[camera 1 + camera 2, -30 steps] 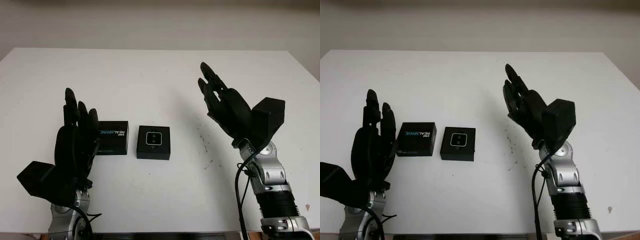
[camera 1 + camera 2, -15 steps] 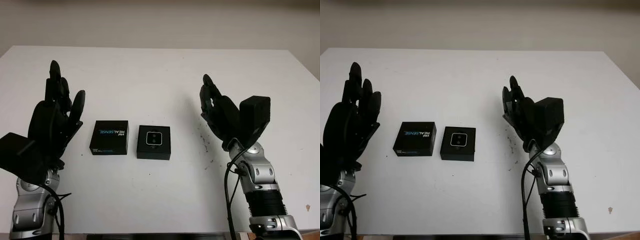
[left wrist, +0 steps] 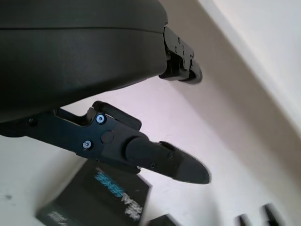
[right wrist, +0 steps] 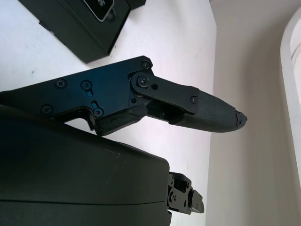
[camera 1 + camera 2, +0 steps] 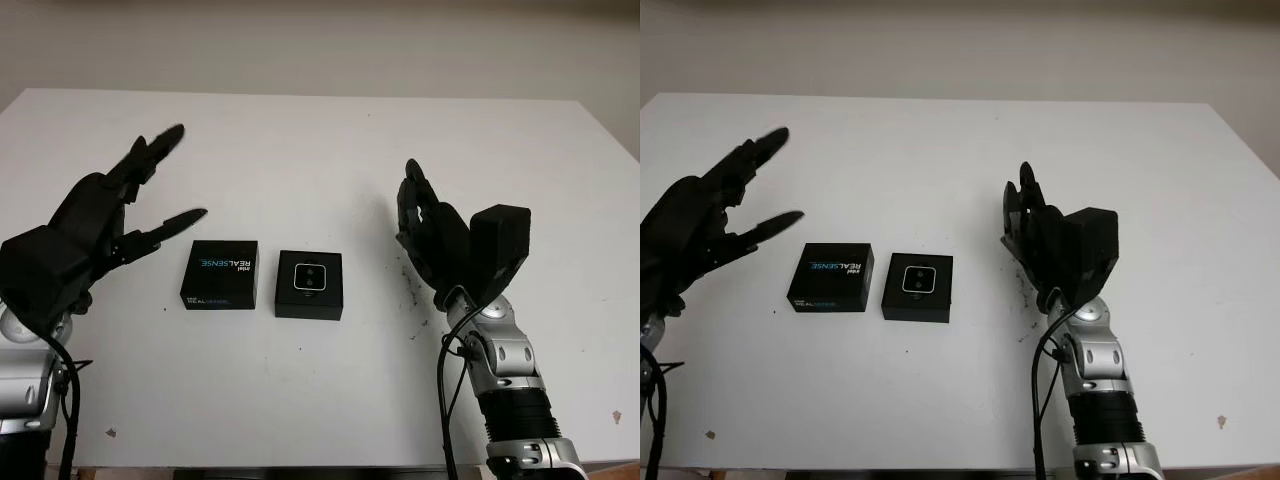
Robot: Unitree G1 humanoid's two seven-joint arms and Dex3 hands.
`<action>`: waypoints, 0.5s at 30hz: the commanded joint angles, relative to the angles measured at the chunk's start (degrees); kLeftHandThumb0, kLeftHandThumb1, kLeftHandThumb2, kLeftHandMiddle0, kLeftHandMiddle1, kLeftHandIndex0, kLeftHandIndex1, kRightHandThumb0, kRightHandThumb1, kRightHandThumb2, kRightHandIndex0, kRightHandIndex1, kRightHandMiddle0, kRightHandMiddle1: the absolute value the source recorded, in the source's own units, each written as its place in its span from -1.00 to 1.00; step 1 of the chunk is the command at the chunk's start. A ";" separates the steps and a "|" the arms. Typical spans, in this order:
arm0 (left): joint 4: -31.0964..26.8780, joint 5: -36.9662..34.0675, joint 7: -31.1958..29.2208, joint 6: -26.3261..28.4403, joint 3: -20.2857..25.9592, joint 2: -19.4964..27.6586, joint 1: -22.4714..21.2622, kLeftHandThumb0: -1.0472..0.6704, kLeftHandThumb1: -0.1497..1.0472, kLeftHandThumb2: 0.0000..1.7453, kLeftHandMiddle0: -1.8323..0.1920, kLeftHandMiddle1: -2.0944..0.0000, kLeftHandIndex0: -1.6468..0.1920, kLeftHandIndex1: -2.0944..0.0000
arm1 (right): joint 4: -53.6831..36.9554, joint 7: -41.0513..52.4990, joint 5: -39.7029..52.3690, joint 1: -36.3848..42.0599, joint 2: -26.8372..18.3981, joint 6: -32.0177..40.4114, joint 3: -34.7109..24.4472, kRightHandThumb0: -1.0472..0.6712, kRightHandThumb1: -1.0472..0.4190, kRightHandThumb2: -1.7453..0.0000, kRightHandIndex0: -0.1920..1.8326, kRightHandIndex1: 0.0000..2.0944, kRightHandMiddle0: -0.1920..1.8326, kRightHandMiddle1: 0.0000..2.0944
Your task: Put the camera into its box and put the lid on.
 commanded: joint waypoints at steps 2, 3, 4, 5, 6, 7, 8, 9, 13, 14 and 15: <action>2.18 4.48 -3.69 -2.19 -3.89 5.00 -2.66 -0.58 0.73 -0.95 0.54 0.96 0.55 0.90 | 0.41 -0.32 0.02 -1.39 -0.35 -1.15 -0.96 -0.62 -1.00 0.17 -1.00 -1.00 -1.00 -1.00; 2.86 5.71 -5.11 -2.89 -5.09 6.21 -3.28 -0.58 0.71 -0.96 0.57 0.98 0.59 0.92 | 0.39 -0.37 -0.09 -1.49 -0.49 -1.01 -1.07 -0.61 -1.00 0.17 -1.00 -1.00 -1.00 -1.00; 3.33 6.45 -6.01 -3.34 -5.80 6.89 -3.70 -0.60 0.68 -0.96 0.61 0.99 0.63 0.95 | 0.37 -0.39 -0.19 -1.55 -0.57 -0.89 -1.14 -0.62 -1.00 0.16 -1.00 -1.00 -1.00 -1.00; 4.45 7.39 -7.14 -5.04 -6.91 7.84 -4.32 -0.60 0.67 -0.96 0.63 0.99 0.65 0.95 | 0.44 -0.36 -0.28 -1.65 -0.73 -0.89 -1.23 -0.62 -1.00 0.16 -1.00 -1.00 -1.00 -1.00; 5.58 8.48 -8.03 -6.71 -8.03 8.69 -4.94 -0.60 0.65 -0.96 0.67 0.99 0.68 0.97 | 0.45 -0.37 -0.34 -1.74 -0.82 -0.80 -1.33 -0.62 -1.00 0.16 -1.00 -1.00 -1.00 -1.00; 6.50 9.41 -8.94 -7.66 -9.02 9.35 -5.57 -0.61 0.63 -0.96 0.72 0.99 0.72 0.98 | 0.43 -0.44 -0.35 -1.80 -0.81 -0.71 -1.44 -0.62 -1.00 0.16 -1.00 -1.00 -1.00 -1.00; 7.26 10.30 -10.00 -8.12 -9.98 9.93 -6.23 -0.61 0.62 -0.95 0.75 0.99 0.76 0.98 | 0.42 -0.50 -0.36 -1.82 -0.79 -0.67 -1.51 -0.62 -1.00 0.17 -1.00 -1.00 -1.00 -1.00; 7.80 11.17 -10.78 -8.37 -10.82 10.34 -6.80 -0.60 0.62 -0.95 0.78 0.99 0.78 0.98 | 0.48 -0.48 -0.34 -1.82 -0.75 -0.75 -1.55 -0.61 -1.00 0.17 -1.00 -1.00 -1.00 -1.00; 10.23 14.00 -12.48 -9.87 -13.34 11.01 -8.58 -0.55 0.61 -0.94 0.86 0.98 0.89 0.98 | 0.46 -0.48 -0.42 -1.67 -0.61 -0.86 -1.46 -0.61 -1.00 0.17 -1.00 -1.00 -1.00 -1.00; 11.24 14.43 -12.40 -10.74 -13.74 10.97 -8.90 -0.54 0.60 -0.94 0.87 0.98 0.91 0.98 | 0.54 -0.50 -0.51 -1.63 -0.55 -1.12 -1.41 -0.61 -1.00 0.17 -1.00 -1.00 -1.00 -1.00; 12.30 14.88 -12.15 -11.69 -14.12 10.92 -9.21 -0.54 0.60 -0.94 0.88 0.97 0.92 0.98 | 0.68 -0.50 -0.55 -1.59 -0.45 -1.54 -1.41 -0.61 -1.00 0.18 -1.00 -1.00 -1.00 -1.00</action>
